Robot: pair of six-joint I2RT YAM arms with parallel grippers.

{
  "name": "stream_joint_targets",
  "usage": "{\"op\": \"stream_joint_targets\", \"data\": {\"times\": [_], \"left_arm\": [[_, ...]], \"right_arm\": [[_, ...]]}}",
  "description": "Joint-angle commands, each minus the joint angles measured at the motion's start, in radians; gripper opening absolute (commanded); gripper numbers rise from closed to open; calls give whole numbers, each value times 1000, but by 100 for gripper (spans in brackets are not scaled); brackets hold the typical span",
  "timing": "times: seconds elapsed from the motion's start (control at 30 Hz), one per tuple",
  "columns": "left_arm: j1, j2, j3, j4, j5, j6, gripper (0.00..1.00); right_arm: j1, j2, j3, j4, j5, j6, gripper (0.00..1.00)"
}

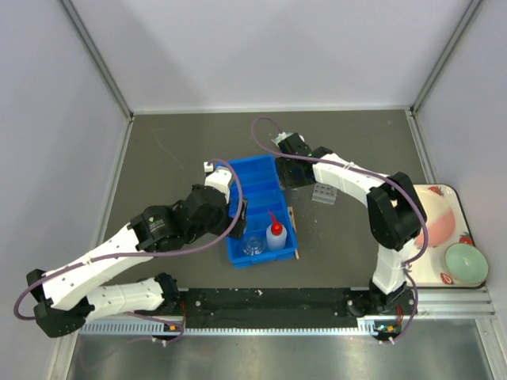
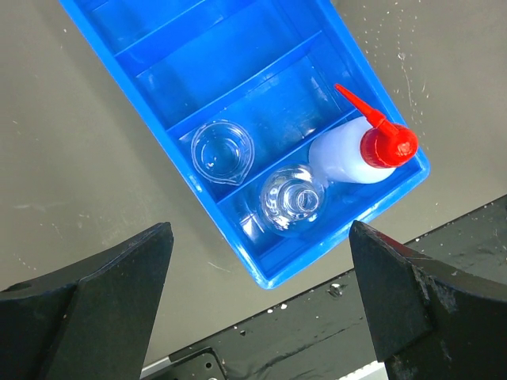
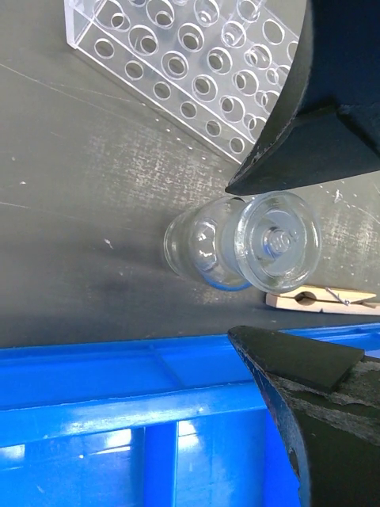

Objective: Organize the chemistry lab equipment

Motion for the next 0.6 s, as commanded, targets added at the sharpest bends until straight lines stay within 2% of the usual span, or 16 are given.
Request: {"op": "stream_joint_targets", "data": {"times": [0.0, 0.37, 0.57], "left_arm": [[9, -27, 17, 9, -13, 13, 98], [13, -16, 21, 13, 0, 18, 98], [15, -14, 24, 9, -2, 16, 99]], "right_arm": [[14, 17, 39, 16, 22, -2, 68], [11, 57, 60, 6, 72, -24, 67], [2, 76, 65, 9, 66, -21, 63]]}}
